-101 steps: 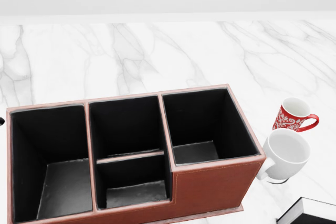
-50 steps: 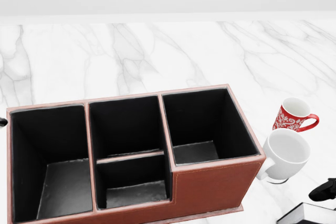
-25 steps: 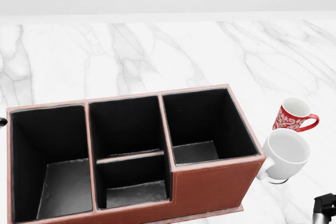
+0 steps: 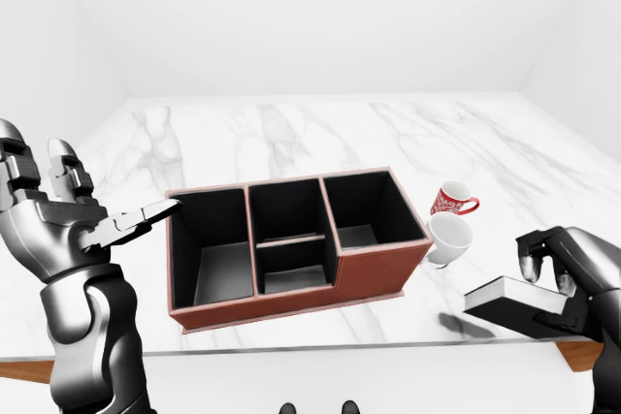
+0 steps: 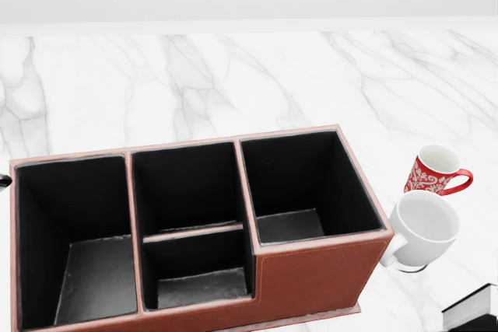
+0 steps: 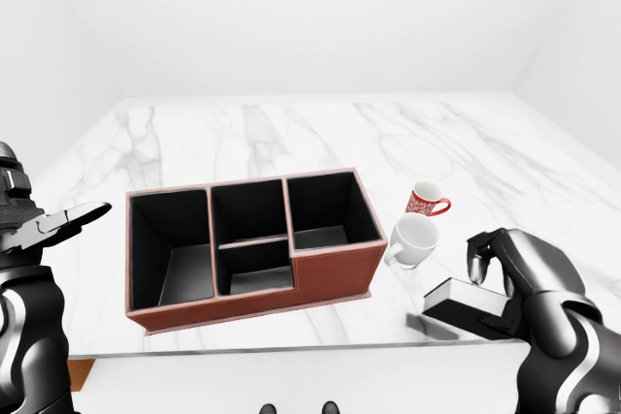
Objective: Pick up the book and place it in the right compartment of the caddy.
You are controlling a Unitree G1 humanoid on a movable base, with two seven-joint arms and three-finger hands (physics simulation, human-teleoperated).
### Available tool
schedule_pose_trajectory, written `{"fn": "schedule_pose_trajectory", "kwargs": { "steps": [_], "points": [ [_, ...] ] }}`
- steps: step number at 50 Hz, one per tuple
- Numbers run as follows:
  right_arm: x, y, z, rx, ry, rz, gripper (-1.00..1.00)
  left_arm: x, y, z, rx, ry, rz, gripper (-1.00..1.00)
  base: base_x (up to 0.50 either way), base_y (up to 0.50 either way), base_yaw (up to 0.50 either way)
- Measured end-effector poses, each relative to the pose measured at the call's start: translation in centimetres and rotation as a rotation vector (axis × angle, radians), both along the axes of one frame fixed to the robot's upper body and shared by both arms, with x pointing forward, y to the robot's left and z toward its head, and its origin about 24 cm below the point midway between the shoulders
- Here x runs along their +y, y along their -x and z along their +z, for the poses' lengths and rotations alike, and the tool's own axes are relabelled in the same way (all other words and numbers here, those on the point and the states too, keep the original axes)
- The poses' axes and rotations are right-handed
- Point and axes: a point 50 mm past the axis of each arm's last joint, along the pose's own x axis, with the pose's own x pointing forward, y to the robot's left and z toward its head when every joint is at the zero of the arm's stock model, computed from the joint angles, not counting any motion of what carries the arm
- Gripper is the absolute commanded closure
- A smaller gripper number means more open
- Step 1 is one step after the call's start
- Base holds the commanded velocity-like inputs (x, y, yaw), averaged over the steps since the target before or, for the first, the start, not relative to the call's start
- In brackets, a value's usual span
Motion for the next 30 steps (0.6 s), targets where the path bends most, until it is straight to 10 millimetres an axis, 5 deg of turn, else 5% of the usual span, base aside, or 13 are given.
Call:
{"fn": "schedule_pose_trajectory", "kwargs": {
  "steps": [30],
  "points": [
    [2.1,-1.3,10.4,-0.313,0.375,0.048,1.00,0.0,0.1,0.1,-0.005,-0.001,0.000,-1.00,0.00,0.00,0.00]
  ]
}}
